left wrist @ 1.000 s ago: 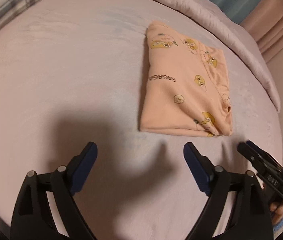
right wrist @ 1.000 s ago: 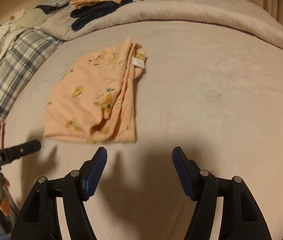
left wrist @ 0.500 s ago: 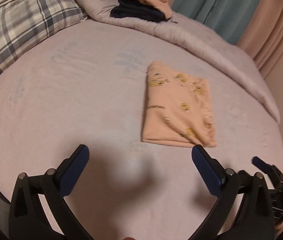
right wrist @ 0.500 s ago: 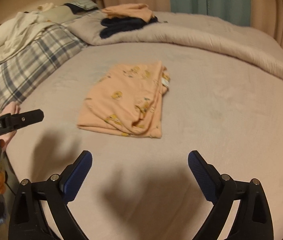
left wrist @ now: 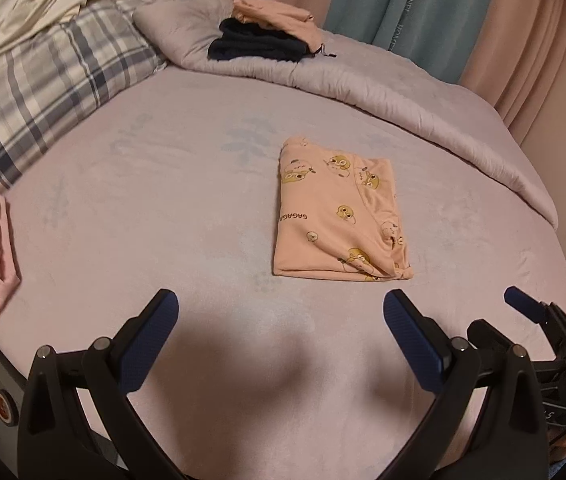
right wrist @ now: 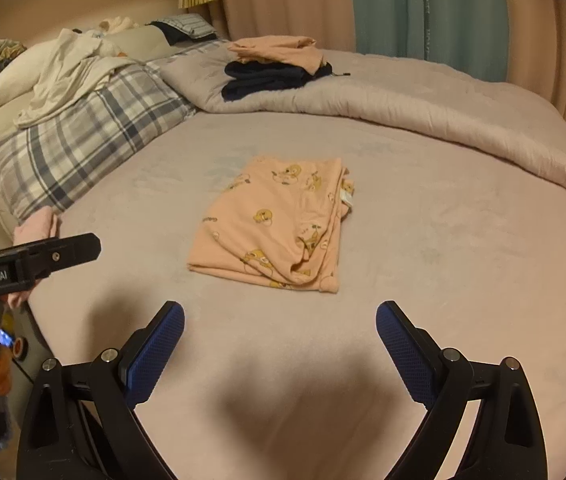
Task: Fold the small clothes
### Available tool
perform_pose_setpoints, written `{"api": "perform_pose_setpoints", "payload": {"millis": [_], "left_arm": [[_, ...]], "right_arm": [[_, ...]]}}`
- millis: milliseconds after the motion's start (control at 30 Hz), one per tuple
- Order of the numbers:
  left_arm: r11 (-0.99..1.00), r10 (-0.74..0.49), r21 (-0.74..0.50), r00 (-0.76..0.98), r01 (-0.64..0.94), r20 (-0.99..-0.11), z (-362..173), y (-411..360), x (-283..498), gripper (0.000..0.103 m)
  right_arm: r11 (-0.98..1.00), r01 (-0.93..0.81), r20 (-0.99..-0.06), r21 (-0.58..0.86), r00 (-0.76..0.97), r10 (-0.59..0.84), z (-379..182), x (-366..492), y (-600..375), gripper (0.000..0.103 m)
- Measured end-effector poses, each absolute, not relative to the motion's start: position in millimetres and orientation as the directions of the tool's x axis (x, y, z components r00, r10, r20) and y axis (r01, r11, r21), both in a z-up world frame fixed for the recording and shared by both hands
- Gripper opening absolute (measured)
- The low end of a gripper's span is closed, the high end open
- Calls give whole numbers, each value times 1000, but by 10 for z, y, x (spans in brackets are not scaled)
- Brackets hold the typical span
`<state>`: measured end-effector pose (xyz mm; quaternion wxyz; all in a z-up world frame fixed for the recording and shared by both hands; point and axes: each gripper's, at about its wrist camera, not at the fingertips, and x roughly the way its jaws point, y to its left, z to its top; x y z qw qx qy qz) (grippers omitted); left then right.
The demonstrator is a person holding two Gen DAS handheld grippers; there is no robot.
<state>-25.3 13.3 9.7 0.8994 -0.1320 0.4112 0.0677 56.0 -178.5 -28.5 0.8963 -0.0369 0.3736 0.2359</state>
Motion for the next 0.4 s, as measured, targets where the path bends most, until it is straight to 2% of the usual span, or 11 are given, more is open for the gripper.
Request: {"api": "perform_pose_setpoints", "payload": {"millis": [400], "left_arm": [[968, 38, -142, 677, -209, -735, 224, 41, -331, 103]], "right_arm": [[882, -458, -657, 115, 631, 413, -168, 491, -1781, 96]]}}
